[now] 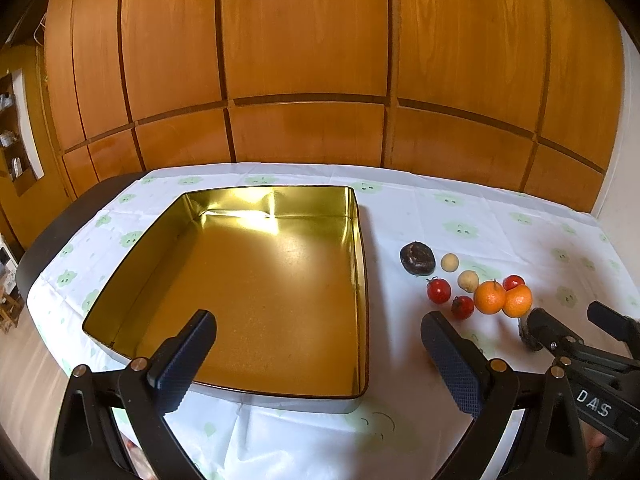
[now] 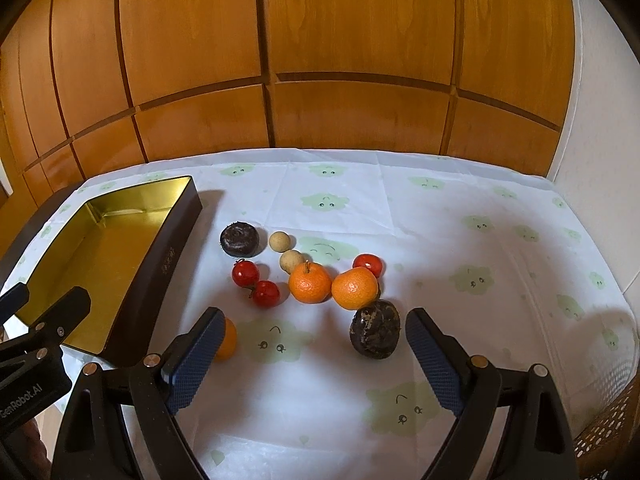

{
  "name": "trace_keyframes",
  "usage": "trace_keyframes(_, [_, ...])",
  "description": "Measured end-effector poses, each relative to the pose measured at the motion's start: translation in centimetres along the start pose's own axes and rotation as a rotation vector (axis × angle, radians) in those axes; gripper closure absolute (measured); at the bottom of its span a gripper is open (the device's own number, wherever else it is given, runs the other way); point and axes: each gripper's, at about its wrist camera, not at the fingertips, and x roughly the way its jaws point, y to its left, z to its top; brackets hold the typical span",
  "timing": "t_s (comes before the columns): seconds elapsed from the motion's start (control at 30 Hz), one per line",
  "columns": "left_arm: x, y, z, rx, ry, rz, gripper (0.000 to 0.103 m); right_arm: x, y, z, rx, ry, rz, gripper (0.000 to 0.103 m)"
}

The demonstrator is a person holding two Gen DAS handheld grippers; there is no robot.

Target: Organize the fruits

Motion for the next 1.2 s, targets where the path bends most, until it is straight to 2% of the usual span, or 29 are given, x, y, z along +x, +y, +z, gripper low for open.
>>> trace_keyframes(1.2, [-0.50,0.29,-0.28,-0.014,-0.004,-0.015,0.000,-0.78,0.58,0.13,-0.025,-0.025,-0.018,0.010])
